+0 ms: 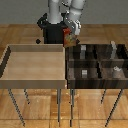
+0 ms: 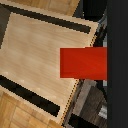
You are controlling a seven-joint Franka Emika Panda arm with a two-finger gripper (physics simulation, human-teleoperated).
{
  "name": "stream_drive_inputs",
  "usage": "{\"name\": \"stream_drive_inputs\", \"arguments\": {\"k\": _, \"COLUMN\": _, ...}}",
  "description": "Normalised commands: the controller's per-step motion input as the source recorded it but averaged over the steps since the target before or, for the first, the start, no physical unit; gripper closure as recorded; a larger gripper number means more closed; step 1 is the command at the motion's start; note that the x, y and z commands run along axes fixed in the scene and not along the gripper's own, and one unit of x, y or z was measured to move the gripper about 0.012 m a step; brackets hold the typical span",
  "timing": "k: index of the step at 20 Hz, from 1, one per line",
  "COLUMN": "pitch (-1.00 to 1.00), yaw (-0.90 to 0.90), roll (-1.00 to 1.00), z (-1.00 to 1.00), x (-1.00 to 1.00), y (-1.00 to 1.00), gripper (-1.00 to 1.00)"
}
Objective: Place the box of cereal into the appropriate compartment.
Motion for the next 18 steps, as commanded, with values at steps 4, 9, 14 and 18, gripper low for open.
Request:
{"name": "stream_drive_inputs", "arguments": {"k": 4, "pitch": 0.00, "yaw": 0.00, "roll": 0.00, "z": 0.00, "x": 0.00, "y": 1.00, "gripper": 1.00}}
{"name": "stream_drive_inputs", "arguments": {"k": 9, "pitch": 0.00, "yaw": 0.00, "roll": 0.00, "z": 0.00, "x": 0.00, "y": 1.00, "gripper": 1.00}}
{"name": "stream_drive_inputs", "arguments": {"k": 14, "pitch": 0.00, "yaw": 0.00, "roll": 0.00, "z": 0.00, "x": 0.00, "y": 1.00, "gripper": 1.00}}
{"name": "stream_drive_inputs", "arguments": {"k": 18, "pitch": 0.00, "yaw": 0.00, "roll": 0.00, "z": 0.00, "x": 0.00, "y": 1.00, "gripper": 1.00}}
